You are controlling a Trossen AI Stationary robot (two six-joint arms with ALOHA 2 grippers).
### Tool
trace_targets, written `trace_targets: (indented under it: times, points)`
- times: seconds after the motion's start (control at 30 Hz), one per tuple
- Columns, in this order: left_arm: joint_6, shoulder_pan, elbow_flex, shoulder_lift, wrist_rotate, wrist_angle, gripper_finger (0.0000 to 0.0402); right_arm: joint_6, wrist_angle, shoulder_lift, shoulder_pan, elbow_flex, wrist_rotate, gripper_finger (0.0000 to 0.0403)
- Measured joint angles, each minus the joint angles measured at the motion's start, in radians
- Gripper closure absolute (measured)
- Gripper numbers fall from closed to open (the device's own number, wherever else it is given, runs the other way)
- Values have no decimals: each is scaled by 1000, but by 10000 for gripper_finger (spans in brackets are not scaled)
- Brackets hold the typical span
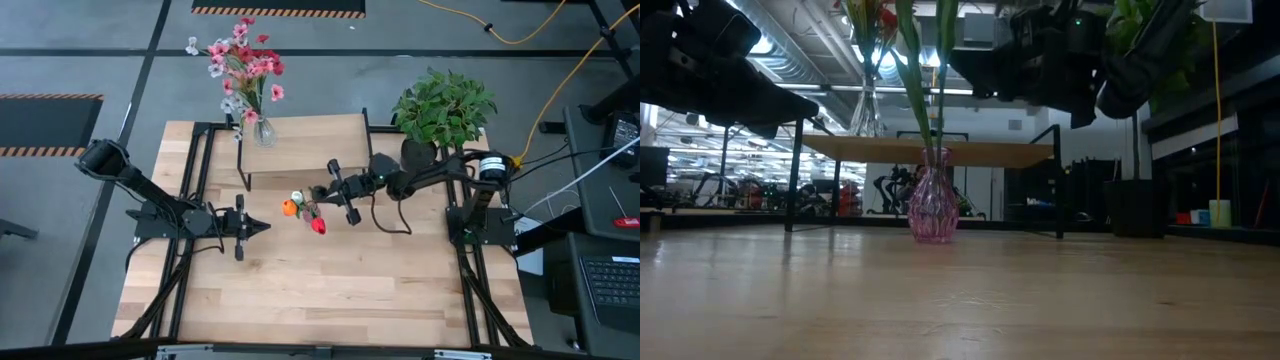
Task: Pick and place flowers into a vace then onto a shelf
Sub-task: Put the black flower into the pink vase
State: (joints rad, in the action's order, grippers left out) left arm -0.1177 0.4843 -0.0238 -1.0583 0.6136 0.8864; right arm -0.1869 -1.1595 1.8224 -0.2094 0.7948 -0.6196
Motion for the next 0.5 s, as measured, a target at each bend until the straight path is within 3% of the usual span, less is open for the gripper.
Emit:
trace_targets:
  times: [0.5]
  points:
    - [0, 0, 0, 0, 0, 0, 399, 22, -59, 86, 0, 0, 0, 403]
